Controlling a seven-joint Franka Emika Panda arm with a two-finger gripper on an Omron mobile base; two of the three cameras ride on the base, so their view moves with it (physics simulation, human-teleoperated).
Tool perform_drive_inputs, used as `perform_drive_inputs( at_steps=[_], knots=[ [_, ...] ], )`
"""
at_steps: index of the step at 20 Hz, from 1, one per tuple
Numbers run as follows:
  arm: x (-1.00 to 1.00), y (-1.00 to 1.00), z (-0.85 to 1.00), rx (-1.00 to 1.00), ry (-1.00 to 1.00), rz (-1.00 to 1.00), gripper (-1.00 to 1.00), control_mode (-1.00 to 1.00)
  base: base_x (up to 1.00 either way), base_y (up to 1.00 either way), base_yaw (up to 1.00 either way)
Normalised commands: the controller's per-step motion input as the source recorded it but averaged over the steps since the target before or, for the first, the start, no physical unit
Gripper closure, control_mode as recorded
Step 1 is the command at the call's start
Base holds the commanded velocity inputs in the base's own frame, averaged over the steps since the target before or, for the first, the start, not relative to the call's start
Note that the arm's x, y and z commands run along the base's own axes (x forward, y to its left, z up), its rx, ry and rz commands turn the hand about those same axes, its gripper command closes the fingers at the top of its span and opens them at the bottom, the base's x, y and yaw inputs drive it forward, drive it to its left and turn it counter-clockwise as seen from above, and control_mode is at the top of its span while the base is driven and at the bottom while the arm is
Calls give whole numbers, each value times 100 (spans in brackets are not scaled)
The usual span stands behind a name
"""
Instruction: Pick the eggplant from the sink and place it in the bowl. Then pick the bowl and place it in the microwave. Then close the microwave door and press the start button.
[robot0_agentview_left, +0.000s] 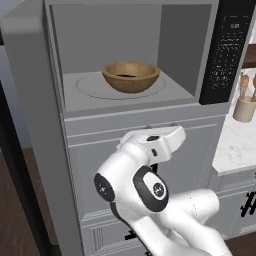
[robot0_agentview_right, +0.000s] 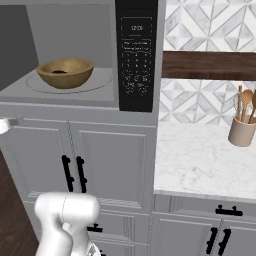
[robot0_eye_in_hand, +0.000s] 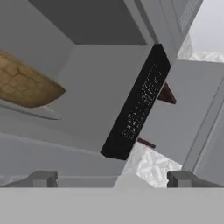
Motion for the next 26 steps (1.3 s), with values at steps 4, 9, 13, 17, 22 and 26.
perform_drive_inputs(
  at_steps=[4, 9, 13, 17, 22, 26],
  knots=[
    [0, -62, -44, -44, -31, 2, -100, -100, 0, 0, 0],
    [-23, -7, -25, -44, -29, -2, -100, -100, 0, 0, 0],
    [-28, 90, -23, -31, -18, 0, -100, -100, 0, 0, 0],
    [-6, 100, -36, -22, -3, 0, -100, -100, 0, 0, 0],
    [-1, 100, -29, -15, 2, -2, -100, -100, 0, 0, 0],
    [0, 100, -25, -9, 6, -8, -100, -100, 0, 0, 0]
  ],
)
